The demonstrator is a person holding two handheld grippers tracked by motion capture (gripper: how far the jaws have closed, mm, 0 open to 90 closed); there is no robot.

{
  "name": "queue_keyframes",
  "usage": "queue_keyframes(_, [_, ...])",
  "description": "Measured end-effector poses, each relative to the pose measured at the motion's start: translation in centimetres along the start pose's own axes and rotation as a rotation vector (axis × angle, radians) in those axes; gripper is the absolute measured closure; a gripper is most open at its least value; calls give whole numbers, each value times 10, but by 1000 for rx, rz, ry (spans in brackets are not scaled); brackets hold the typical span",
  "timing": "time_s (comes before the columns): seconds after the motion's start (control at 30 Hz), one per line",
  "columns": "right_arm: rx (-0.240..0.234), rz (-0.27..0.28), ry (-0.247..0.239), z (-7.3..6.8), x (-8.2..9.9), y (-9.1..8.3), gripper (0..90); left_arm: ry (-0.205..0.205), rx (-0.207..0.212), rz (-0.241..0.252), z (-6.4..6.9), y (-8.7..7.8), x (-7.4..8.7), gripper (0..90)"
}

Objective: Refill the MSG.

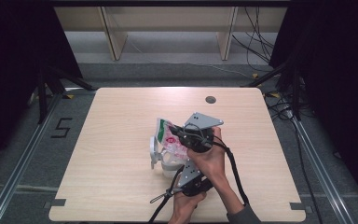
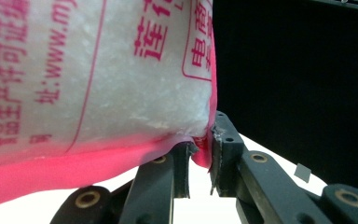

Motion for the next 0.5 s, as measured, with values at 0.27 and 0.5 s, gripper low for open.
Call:
queue_keyframes(0.27, [-11, -17, 22, 0, 2, 1, 897, -2, 3, -4, 0, 1, 0, 791])
queue_keyframes(0.5, [-15, -24, 6, -1, 2, 1, 897, 7, -5, -6, -1, 1, 0, 791])
Point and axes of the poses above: each handheld gripper's, and its own axes: y roughly forward along the jaws, x roughly out of its underside, z roughly to its right, the point moved 2 cm from there along y, roughly forward along the jaws, and after that the axes turned 4 degrees about x, right-handed, at the moved point
